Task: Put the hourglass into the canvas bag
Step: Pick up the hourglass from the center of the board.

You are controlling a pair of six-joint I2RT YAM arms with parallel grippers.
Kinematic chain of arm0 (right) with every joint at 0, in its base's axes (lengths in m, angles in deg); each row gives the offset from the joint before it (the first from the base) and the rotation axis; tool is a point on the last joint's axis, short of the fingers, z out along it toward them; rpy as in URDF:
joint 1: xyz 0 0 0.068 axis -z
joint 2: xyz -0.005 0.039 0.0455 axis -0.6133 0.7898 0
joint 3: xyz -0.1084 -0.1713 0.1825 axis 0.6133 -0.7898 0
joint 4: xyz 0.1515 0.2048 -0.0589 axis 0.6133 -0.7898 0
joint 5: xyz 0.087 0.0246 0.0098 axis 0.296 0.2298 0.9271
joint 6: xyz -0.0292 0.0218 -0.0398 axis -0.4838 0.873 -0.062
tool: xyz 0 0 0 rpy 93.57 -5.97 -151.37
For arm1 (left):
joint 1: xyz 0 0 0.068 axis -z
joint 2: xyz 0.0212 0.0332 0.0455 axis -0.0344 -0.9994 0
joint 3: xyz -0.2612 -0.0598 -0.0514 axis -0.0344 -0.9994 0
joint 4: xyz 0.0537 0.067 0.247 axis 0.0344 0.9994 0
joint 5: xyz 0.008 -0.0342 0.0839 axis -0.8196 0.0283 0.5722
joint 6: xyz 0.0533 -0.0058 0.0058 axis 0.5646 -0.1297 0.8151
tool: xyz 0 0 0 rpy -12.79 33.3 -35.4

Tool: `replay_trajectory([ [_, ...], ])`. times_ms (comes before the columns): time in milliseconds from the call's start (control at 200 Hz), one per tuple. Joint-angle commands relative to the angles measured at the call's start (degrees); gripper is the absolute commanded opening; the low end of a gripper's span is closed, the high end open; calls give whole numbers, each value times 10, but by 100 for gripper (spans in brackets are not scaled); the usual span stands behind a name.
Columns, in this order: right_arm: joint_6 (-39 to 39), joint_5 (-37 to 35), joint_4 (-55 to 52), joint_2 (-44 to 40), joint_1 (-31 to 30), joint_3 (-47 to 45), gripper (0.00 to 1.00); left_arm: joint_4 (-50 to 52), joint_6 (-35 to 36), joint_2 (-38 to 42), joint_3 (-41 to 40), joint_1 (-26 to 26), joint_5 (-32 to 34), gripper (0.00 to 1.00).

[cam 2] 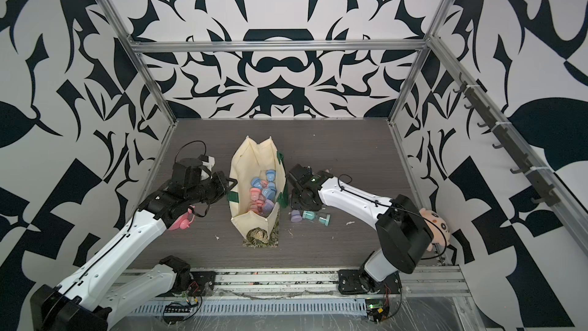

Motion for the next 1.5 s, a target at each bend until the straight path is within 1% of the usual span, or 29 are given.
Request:
replay_trajectory([
  [0, 11, 2, 10, 12, -19, 26, 51, -7, 2, -3, -1, 1, -5, 0],
  [175, 25, -4, 6, 36, -30, 27, 49, -7, 2, 0, -1, 1, -5, 0],
  [450, 34, -9, 10, 66, -40, 17, 49, -5, 3, 2, -1, 1, -4, 0],
  [675, 41, -19, 11, 79, -40, 1, 49, -4, 3, 1, -1, 1, -3, 0],
  [880, 46, -17, 10, 113, -40, 1, 49, -5, 3, 1, -2, 1, -4, 0],
  [1180, 50, -19, 13, 102, -40, -6, 49, -8, 2, 3, -8, 1, -3, 0],
  [1365, 55, -23, 14, 93, -40, -6, 40, -8, 2, 4, -8, 1, -4, 0],
  [1495, 51, -34, 8, 49, -40, 0, 29, -6, 3, 5, -11, 1, -4, 0],
])
